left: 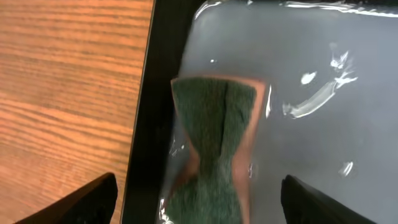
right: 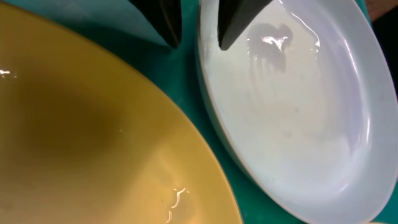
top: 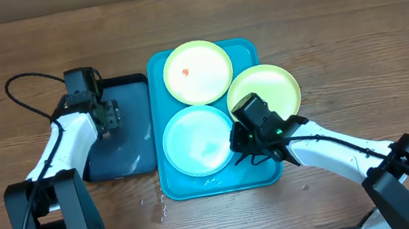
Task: Clean dirty plates on tray and stack at the side
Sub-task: 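Release the sponge onto the black tray and raise the left gripper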
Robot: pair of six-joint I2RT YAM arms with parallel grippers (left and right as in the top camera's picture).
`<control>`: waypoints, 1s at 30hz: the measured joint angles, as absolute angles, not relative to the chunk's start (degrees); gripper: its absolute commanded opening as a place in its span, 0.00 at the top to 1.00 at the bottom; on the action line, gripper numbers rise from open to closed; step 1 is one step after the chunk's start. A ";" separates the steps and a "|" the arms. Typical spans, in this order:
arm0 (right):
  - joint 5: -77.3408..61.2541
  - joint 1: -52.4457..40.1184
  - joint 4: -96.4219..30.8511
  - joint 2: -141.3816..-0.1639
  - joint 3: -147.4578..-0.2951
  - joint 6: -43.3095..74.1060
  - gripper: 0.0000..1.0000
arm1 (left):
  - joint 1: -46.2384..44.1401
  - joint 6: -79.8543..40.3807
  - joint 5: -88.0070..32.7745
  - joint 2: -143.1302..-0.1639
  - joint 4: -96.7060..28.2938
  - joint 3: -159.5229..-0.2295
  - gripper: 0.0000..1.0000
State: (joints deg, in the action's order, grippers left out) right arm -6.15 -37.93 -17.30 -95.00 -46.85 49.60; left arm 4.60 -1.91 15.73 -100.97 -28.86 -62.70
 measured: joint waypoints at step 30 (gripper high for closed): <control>-7.01 -37.93 -14.50 -96.82 -46.87 49.50 0.96 | 5.06 -14.09 16.58 -82.04 -49.98 -79.15 0.00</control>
State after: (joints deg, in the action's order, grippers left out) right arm -7.01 -37.93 -14.50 -96.82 -46.87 49.50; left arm 5.06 -14.09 16.58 -82.04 -49.98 -79.15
